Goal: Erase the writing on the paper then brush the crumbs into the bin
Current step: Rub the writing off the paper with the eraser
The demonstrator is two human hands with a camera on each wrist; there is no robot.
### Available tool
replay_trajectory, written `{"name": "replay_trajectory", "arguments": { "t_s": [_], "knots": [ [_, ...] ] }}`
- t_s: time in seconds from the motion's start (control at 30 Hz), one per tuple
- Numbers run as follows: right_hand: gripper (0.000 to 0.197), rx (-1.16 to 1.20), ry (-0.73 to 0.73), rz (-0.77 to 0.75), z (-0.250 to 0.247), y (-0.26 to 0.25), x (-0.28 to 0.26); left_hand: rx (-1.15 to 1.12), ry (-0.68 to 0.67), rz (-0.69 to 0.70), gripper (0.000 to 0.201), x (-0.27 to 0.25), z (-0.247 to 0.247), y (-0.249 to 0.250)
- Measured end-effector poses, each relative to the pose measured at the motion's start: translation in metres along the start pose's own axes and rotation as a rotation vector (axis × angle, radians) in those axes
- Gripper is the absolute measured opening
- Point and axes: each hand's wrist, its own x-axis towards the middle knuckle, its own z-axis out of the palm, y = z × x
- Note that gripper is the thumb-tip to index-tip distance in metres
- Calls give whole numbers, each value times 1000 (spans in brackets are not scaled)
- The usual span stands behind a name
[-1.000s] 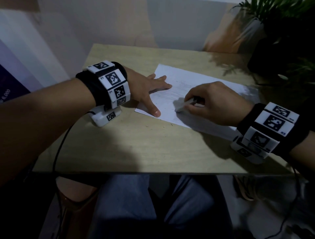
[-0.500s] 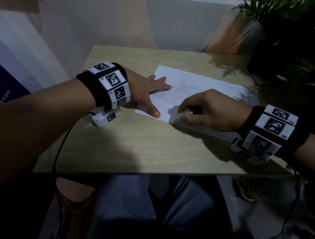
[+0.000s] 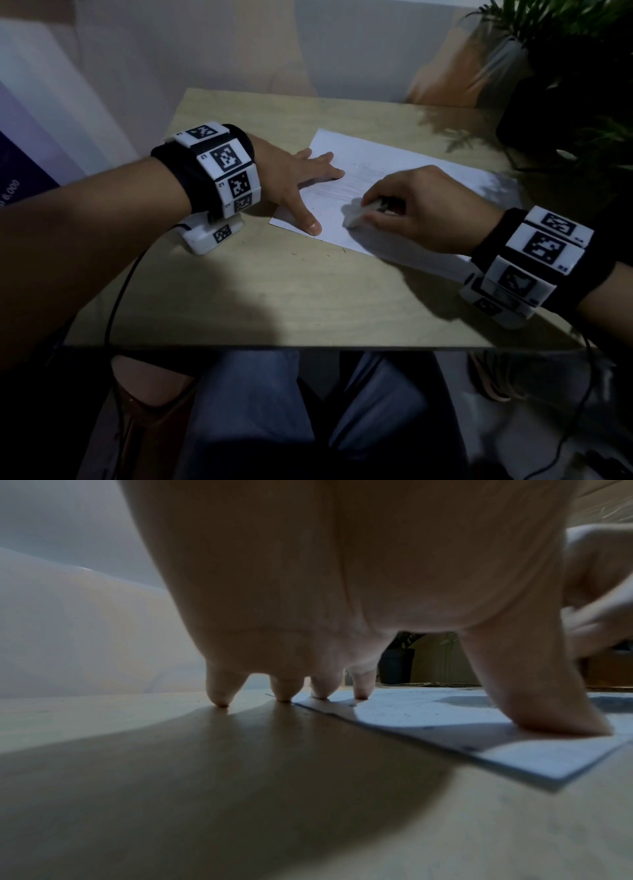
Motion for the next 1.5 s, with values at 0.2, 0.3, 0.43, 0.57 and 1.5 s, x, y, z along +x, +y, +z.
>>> {"name": "replay_trajectory", "arguments": {
  "t_s": [0.2,0.3,0.43,0.57,1.5],
  "knots": [
    [24,90,-132,-13,-2,-3,-4,-14,16,-15,114,-3,0,5],
    [41,16,-49,22,-2,-1,-1,1,13,-7,115,-3,0,4],
    [42,-99,37,16,-1,1,-1,17,20,-10,112,-3,0,5],
    [29,-28,0,17,-1,-1,-1,62,26,12,119,6,3,-1],
    [39,113,-139,19,-7,-7,-7,42,14,1,120,10,2,-5]
  ]
}}
